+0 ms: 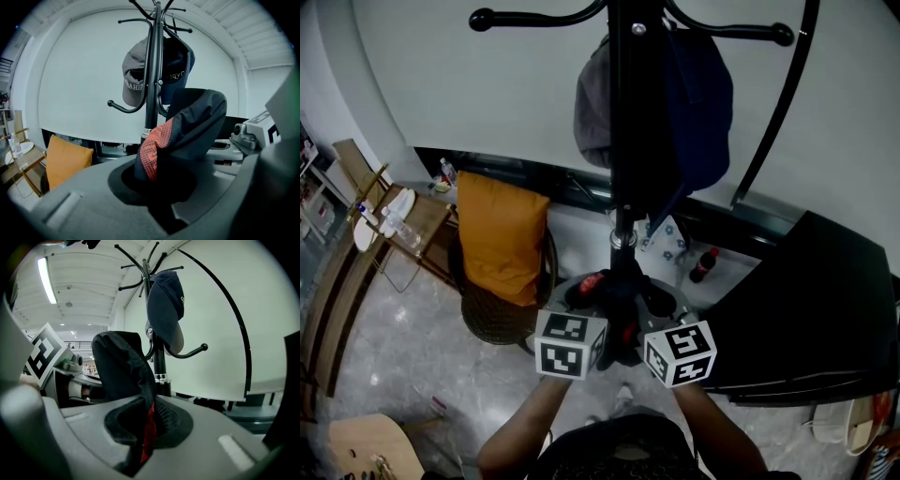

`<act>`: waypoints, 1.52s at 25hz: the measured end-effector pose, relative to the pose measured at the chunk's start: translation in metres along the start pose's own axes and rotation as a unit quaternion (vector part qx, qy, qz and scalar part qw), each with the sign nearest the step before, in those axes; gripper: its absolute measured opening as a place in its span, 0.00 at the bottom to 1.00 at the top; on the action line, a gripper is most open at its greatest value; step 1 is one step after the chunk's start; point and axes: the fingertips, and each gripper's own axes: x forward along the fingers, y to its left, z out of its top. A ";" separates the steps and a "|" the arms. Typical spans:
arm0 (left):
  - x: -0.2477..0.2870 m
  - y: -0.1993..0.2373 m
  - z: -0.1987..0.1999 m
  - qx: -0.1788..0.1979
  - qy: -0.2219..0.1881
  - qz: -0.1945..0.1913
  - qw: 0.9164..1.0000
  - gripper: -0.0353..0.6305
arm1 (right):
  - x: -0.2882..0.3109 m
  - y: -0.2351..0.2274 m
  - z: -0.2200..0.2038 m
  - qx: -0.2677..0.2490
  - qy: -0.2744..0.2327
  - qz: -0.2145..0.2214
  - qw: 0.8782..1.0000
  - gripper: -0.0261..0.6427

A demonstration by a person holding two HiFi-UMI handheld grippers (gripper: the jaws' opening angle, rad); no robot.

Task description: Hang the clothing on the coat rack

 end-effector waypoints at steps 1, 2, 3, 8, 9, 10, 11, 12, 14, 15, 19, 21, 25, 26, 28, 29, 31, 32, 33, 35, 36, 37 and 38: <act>0.000 0.000 -0.001 0.000 0.000 0.000 1.000 0.09 | 0.000 0.000 -0.001 0.000 0.000 0.000 1.000 0.08; -0.001 -0.001 -0.001 0.000 0.001 0.000 1.000 0.09 | -0.001 0.000 -0.001 0.001 0.001 0.000 1.000 0.08; -0.001 -0.001 -0.002 0.000 0.002 0.000 1.000 0.09 | -0.001 0.000 -0.002 0.001 0.001 -0.001 1.000 0.08; -0.003 -0.004 -0.008 0.000 0.005 -0.002 1.000 0.09 | -0.004 0.002 -0.007 0.004 0.003 -0.001 1.000 0.08; -0.003 -0.005 -0.009 0.000 0.006 -0.002 1.000 0.09 | -0.004 0.002 -0.008 0.004 0.004 -0.001 1.000 0.08; -0.003 -0.006 -0.011 -0.001 0.007 -0.003 1.000 0.09 | -0.005 0.003 -0.008 0.004 0.004 -0.002 1.000 0.08; -0.003 -0.006 -0.012 -0.002 0.009 -0.004 1.000 0.09 | -0.005 0.003 -0.009 0.004 0.004 -0.002 1.000 0.08; -0.004 -0.006 -0.013 -0.002 0.010 -0.004 1.000 0.09 | -0.006 0.003 -0.010 0.005 0.004 -0.002 1.000 0.08; -0.005 -0.007 -0.014 -0.001 0.009 -0.004 1.000 0.09 | -0.007 0.004 -0.011 0.005 0.005 -0.004 1.000 0.08; -0.005 -0.008 -0.015 -0.001 0.010 -0.005 1.000 0.09 | -0.007 0.004 -0.012 0.005 0.005 -0.004 1.000 0.08; -0.007 -0.010 -0.018 0.001 0.013 -0.007 1.000 0.09 | -0.011 0.006 -0.015 0.007 0.007 -0.007 1.000 0.08; -0.008 -0.012 -0.019 0.002 0.013 -0.007 1.000 0.09 | -0.013 0.006 -0.016 0.008 0.007 -0.009 1.000 0.08; -0.010 -0.017 -0.025 -0.001 0.017 -0.011 1.000 0.09 | -0.018 0.008 -0.020 0.011 0.007 -0.012 1.000 0.08; -0.011 -0.018 -0.025 0.000 0.016 -0.012 1.000 0.09 | -0.019 0.009 -0.021 0.012 0.008 -0.012 1.000 0.08; -0.013 -0.020 -0.027 0.001 0.016 -0.014 1.000 0.09 | -0.021 0.011 -0.022 0.013 0.008 -0.012 1.000 0.08; -0.013 -0.021 -0.027 0.001 0.017 -0.014 1.000 0.09 | -0.022 0.011 -0.023 0.013 0.009 -0.013 1.000 0.08; -0.015 -0.021 -0.029 0.002 0.018 -0.014 1.000 0.09 | -0.023 0.013 -0.024 0.014 0.009 -0.013 1.000 0.08; -0.016 -0.022 -0.031 0.002 0.019 -0.015 1.000 0.09 | -0.024 0.014 -0.025 0.015 0.009 -0.013 1.000 0.08; -0.016 -0.022 -0.032 0.002 0.019 -0.016 1.000 0.09 | -0.025 0.015 -0.025 0.016 0.009 -0.014 1.000 0.08; -0.018 -0.024 -0.033 0.004 0.018 -0.018 1.000 0.09 | -0.026 0.016 -0.026 0.017 0.009 -0.015 1.000 0.08; -0.019 -0.025 -0.033 0.004 0.018 -0.019 1.000 0.09 | -0.027 0.017 -0.026 0.018 0.009 -0.016 1.000 0.08; -0.020 -0.026 -0.033 0.004 0.018 -0.019 1.000 0.09 | -0.028 0.017 -0.027 0.019 0.008 -0.017 1.000 0.08; -0.020 -0.027 -0.034 0.004 0.019 -0.020 1.000 0.09 | -0.028 0.018 -0.027 0.020 0.008 -0.017 1.000 0.08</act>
